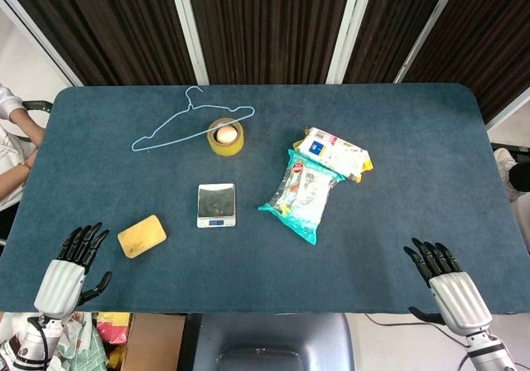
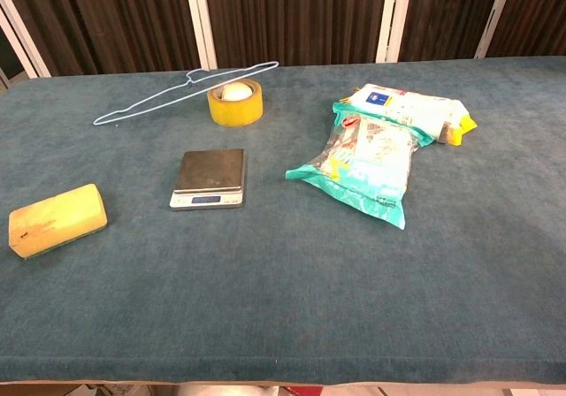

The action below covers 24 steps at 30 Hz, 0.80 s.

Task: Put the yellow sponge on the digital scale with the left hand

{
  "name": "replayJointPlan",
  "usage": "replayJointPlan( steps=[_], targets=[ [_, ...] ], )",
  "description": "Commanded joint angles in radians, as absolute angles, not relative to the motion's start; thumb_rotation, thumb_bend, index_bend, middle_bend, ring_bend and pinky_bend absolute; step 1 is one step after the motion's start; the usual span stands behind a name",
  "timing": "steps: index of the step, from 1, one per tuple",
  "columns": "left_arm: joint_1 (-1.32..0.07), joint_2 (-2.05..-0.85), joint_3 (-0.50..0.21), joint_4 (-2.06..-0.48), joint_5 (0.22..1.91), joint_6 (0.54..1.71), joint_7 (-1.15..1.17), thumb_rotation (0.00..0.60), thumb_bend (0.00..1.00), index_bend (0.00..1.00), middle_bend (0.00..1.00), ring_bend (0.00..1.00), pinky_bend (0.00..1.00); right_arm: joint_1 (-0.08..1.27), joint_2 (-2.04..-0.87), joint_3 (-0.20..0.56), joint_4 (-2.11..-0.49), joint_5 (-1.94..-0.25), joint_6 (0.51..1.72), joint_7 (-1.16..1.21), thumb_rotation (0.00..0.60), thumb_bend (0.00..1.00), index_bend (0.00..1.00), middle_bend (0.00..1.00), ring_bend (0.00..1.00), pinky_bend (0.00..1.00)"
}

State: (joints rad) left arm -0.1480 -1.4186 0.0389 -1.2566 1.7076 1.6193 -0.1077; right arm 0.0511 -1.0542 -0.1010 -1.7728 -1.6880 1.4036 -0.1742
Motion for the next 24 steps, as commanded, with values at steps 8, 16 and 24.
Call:
replayJointPlan(
  steps=[8,16,24],
  targets=[
    [-0.255,-1.460,0.026,-1.363,1.679,1.434,-0.250,0.600,0.31,0.00,0.00,0.00,0.10,0.061,-1.063,-0.096,-1.774,-1.668,1.378,-0.187,0.600,0.20,0.00,0.00,0.00,0.00],
    [-0.344,-1.543,-0.084,-1.370,1.487,1.244,-0.105,0.600,0.30,0.00,0.00,0.00,0.10,0.060,-1.055,-0.087,-1.772,-1.656,1.389,-0.164,0.600,0.19,0.00,0.00,0.00,0.00],
    [-0.371,-1.612,-0.122,-1.313,1.346,1.144,-0.025,0.600,0.30,0.00,0.00,0.00,0.11,0.061,-1.052,-0.087,-1.771,-1.657,1.389,-0.155,0.600,0.20,0.00,0.00,0.00,0.00]
  ],
)
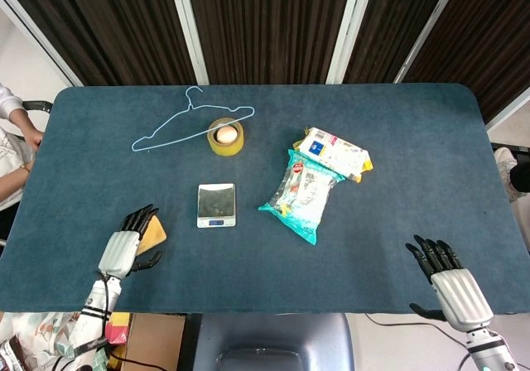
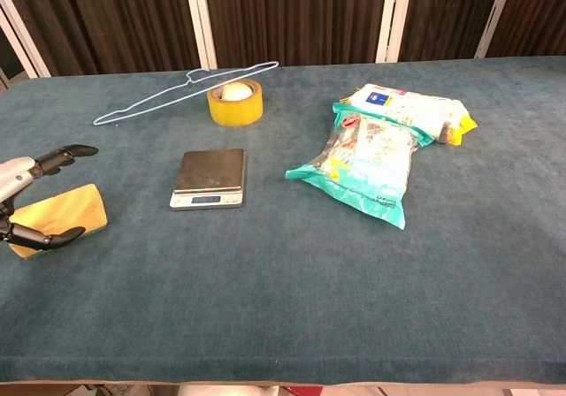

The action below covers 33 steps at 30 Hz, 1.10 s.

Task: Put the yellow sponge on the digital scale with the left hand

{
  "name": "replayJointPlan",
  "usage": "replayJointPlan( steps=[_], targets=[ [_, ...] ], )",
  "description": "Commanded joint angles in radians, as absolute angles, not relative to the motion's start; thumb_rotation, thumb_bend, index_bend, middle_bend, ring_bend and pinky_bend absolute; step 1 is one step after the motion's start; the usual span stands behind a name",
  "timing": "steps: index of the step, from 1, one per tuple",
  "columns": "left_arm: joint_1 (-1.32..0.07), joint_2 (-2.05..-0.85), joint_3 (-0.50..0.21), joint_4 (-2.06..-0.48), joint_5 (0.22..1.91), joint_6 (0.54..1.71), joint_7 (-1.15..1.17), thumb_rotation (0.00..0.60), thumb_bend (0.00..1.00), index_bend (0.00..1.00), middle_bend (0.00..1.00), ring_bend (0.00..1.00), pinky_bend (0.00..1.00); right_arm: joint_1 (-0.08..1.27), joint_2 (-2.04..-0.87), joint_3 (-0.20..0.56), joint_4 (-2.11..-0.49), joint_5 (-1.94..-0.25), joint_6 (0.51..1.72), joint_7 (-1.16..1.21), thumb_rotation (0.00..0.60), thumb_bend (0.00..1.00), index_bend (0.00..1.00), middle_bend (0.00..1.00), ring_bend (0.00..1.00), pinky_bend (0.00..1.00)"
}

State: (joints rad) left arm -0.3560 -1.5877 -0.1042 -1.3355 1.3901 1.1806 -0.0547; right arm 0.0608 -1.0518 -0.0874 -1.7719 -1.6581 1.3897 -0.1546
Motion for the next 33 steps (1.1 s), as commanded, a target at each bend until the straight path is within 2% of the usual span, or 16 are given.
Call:
replayJointPlan(
  steps=[1,4,6,8,10,12,14,17,23,28,33],
  targets=[
    [-0.374,-1.616,-0.125,-1.307,1.334,1.136,-0.019,0.600,0.30,0.00,0.00,0.00,0.11,0.061,-1.053,-0.086,-1.771,-1.656,1.388,-0.155,0.600,0.20,0.00,0.00,0.00,0.00],
    [-0.381,-1.626,-0.135,-1.286,1.299,1.117,0.005,0.600,0.30,0.00,0.00,0.02,0.12,0.063,-1.054,-0.086,-1.771,-1.655,1.385,-0.157,0.600,0.19,0.00,0.00,0.00,0.00],
    [-0.381,-1.635,-0.141,-1.269,1.280,1.120,0.032,0.600,0.29,0.00,0.03,0.08,0.16,0.063,-1.054,-0.087,-1.771,-1.655,1.386,-0.157,0.600,0.20,0.00,0.00,0.00,0.00],
    [-0.376,-1.648,-0.150,-1.256,1.266,1.137,0.046,0.600,0.29,0.09,0.17,0.24,0.26,0.063,-1.054,-0.086,-1.772,-1.654,1.386,-0.157,0.600,0.19,0.00,0.00,0.00,0.00],
    [-0.373,-1.661,-0.157,-1.237,1.257,1.158,0.069,0.600,0.29,0.23,0.35,0.44,0.42,0.064,-1.054,-0.086,-1.772,-1.654,1.385,-0.157,0.600,0.19,0.00,0.00,0.00,0.00],
    [-0.371,-1.667,-0.161,-1.229,1.248,1.165,0.079,0.600,0.30,0.33,0.48,0.59,0.57,0.065,-1.054,-0.086,-1.772,-1.654,1.384,-0.157,0.600,0.20,0.00,0.00,0.00,0.00],
    [-0.371,-1.672,-0.165,-1.222,1.250,1.178,0.081,0.600,0.30,0.37,0.53,0.66,0.63,0.066,-1.054,-0.086,-1.772,-1.654,1.383,-0.156,0.600,0.20,0.00,0.00,0.00,0.00],
    [-0.372,-1.672,-0.166,-1.220,1.273,1.201,0.068,0.600,0.30,0.40,0.56,0.70,0.65,0.067,-1.055,-0.084,-1.771,-1.652,1.382,-0.154,0.600,0.19,0.00,0.00,0.00,0.00],
    [-0.400,-1.659,-0.198,-1.270,1.316,1.241,0.048,0.600,0.30,0.40,0.55,0.70,0.65,0.069,-1.055,-0.084,-1.770,-1.653,1.379,-0.151,0.600,0.20,0.00,0.00,0.00,0.00],
    [-0.467,-1.685,-0.274,-1.309,1.314,1.241,0.034,0.600,0.30,0.40,0.56,0.70,0.65,0.071,-1.051,-0.081,-1.768,-1.646,1.380,-0.142,0.600,0.20,0.00,0.00,0.00,0.00],
    [-0.558,-1.756,-0.336,-1.271,1.291,1.197,0.027,0.600,0.29,0.41,0.55,0.70,0.65,0.076,-1.044,-0.075,-1.767,-1.631,1.372,-0.120,0.600,0.20,0.00,0.00,0.00,0.00]
  ],
)
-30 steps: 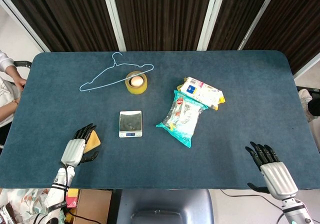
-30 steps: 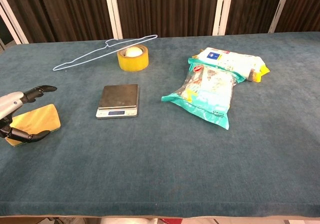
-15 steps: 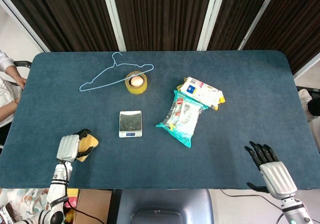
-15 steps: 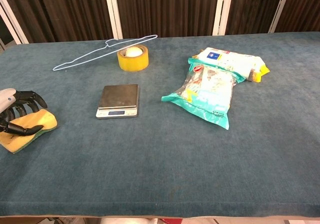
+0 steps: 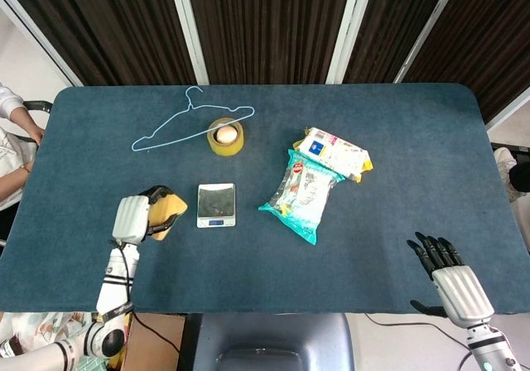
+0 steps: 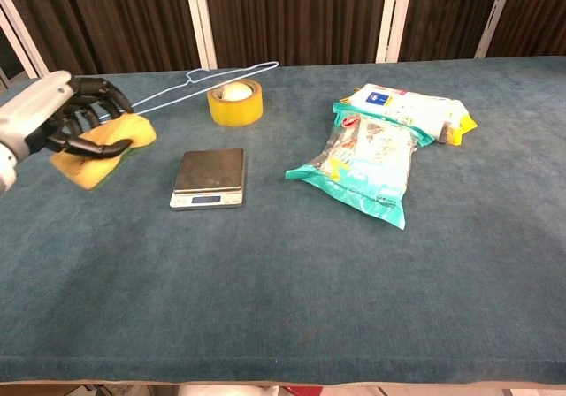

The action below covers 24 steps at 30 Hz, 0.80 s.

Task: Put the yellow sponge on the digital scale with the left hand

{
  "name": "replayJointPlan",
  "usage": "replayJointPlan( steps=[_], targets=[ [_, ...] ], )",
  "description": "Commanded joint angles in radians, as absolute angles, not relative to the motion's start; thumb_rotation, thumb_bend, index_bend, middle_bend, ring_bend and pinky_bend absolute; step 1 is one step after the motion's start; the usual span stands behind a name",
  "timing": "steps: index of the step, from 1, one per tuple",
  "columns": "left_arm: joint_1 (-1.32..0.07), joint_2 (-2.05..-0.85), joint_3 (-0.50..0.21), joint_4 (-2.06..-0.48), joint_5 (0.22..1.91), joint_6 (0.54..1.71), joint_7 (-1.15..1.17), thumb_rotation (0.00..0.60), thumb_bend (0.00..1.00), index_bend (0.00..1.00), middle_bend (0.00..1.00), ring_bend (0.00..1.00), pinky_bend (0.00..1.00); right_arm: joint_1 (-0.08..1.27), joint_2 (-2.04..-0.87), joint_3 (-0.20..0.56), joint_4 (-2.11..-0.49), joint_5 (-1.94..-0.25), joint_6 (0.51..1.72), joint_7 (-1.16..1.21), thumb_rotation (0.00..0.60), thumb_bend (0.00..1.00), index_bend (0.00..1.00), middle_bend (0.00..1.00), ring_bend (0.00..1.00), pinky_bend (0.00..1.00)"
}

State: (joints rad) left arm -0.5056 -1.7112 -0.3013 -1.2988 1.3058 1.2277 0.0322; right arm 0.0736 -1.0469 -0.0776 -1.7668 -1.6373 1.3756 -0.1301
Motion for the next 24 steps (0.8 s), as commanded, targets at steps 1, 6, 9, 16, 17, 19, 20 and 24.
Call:
replayJointPlan(
  steps=[1,6,9,16,17,19,20,24],
  targets=[
    [-0.575,-1.773,-0.343,-1.254,1.285,1.187,0.034,0.600,0.29,0.41,0.55,0.70,0.64,0.075,-1.040,-0.076,-1.767,-1.630,1.373,-0.115,0.600,0.19,0.00,0.00,0.00,0.00],
    [-0.661,-1.881,-0.363,-1.125,1.243,1.133,0.081,0.600,0.30,0.41,0.55,0.68,0.60,0.084,-1.027,-0.069,-1.761,-1.605,1.354,-0.078,0.600,0.20,0.00,0.00,0.00,0.00],
    [-0.708,-1.935,-0.370,-1.046,1.230,1.106,0.101,0.600,0.29,0.41,0.53,0.66,0.56,0.095,-1.025,-0.070,-1.757,-1.601,1.333,-0.066,0.600,0.20,0.00,0.00,0.00,0.00],
    [-0.758,-2.016,-0.373,-0.922,1.223,1.107,0.107,0.600,0.30,0.40,0.52,0.60,0.50,0.105,-1.016,-0.070,-1.752,-1.593,1.317,-0.041,0.600,0.19,0.00,0.00,0.00,0.00],
    [-0.762,-2.024,-0.373,-0.908,1.221,1.106,0.108,0.600,0.30,0.40,0.52,0.58,0.50,0.104,-1.014,-0.070,-1.751,-1.595,1.319,-0.036,0.600,0.19,0.00,0.00,0.00,0.00],
    [-0.769,-2.035,-0.378,-0.893,1.214,1.105,0.102,0.600,0.30,0.38,0.50,0.53,0.48,0.104,-1.010,-0.072,-1.750,-1.597,1.320,-0.029,0.600,0.19,0.00,0.00,0.00,0.00],
    [-0.773,-2.040,-0.379,-0.885,1.213,1.104,0.100,0.600,0.30,0.37,0.49,0.51,0.47,0.103,-1.009,-0.072,-1.750,-1.597,1.321,-0.027,0.600,0.19,0.00,0.00,0.00,0.00],
    [-0.789,-2.059,-0.379,-0.846,1.203,1.086,0.095,0.600,0.30,0.31,0.40,0.41,0.40,0.098,-1.009,-0.066,-1.747,-1.587,1.334,-0.029,0.600,0.19,0.00,0.00,0.00,0.00]
  ],
)
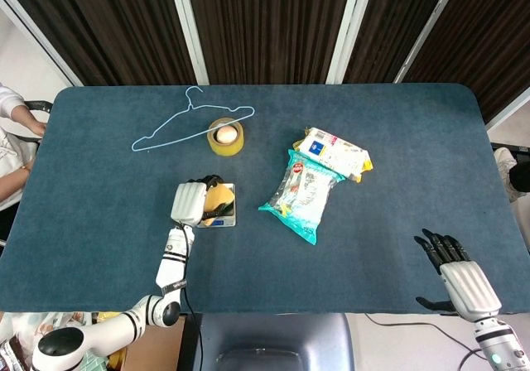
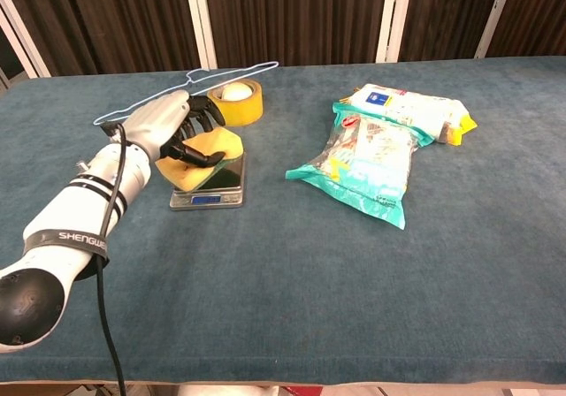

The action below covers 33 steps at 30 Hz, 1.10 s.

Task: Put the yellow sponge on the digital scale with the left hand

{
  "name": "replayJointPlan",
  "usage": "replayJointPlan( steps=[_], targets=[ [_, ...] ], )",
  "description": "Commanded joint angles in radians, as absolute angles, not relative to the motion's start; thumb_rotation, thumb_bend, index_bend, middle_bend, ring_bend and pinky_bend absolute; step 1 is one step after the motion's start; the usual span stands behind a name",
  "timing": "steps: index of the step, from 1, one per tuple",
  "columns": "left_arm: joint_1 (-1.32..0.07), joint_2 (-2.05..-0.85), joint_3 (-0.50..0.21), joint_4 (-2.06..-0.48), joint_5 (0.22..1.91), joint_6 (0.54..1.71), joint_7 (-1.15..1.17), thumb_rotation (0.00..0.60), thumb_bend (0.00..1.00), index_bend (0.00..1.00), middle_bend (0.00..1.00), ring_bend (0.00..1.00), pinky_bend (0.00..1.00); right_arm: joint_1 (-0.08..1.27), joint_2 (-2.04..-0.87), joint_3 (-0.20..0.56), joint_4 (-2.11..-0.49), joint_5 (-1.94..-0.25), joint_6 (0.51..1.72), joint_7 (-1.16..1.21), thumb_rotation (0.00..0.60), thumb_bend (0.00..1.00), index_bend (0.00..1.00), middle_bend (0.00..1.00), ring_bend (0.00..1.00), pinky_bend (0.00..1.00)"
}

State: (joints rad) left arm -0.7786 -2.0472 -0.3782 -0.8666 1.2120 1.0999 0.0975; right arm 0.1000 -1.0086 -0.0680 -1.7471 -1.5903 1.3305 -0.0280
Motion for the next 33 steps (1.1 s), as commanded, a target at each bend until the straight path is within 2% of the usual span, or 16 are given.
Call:
replayJointPlan(
  steps=[1,4,8,18,24,33],
  targets=[
    [-0.792,-2.063,-0.380,-0.836,1.197,1.078,0.097,0.600,0.30,0.27,0.37,0.35,0.37,0.098,-1.007,-0.067,-1.748,-1.588,1.334,-0.024,0.600,0.19,0.00,0.00,0.00,0.00],
    [-0.795,-2.068,-0.375,-0.826,1.193,1.071,0.099,0.600,0.30,0.19,0.28,0.23,0.32,0.098,-1.005,-0.068,-1.746,-1.591,1.335,-0.021,0.600,0.19,0.00,0.00,0.00,0.00],
    [-0.796,-2.065,-0.374,-0.838,1.195,1.077,0.094,0.600,0.30,0.14,0.26,0.21,0.30,0.098,-1.004,-0.069,-1.747,-1.590,1.333,-0.024,0.600,0.20,0.00,0.00,0.00,0.00],
    [-0.791,-2.053,-0.361,-0.896,1.200,1.103,0.123,0.600,0.30,0.13,0.26,0.20,0.30,0.092,-0.998,-0.068,-1.747,-1.594,1.348,-0.011,0.600,0.19,0.00,0.00,0.00,0.00],
    [-0.789,-2.044,-0.361,-0.906,1.172,1.070,0.139,0.600,0.30,0.10,0.26,0.14,0.28,0.088,-0.992,-0.070,-1.746,-1.600,1.357,-0.001,0.600,0.19,0.00,0.00,0.00,0.00],
    [-0.777,-2.000,-0.356,-0.975,1.138,1.020,0.147,0.600,0.28,0.00,0.06,0.00,0.19,0.086,-0.990,-0.069,-1.748,-1.597,1.361,-0.002,0.600,0.19,0.00,0.00,0.00,0.00]
  ],
)
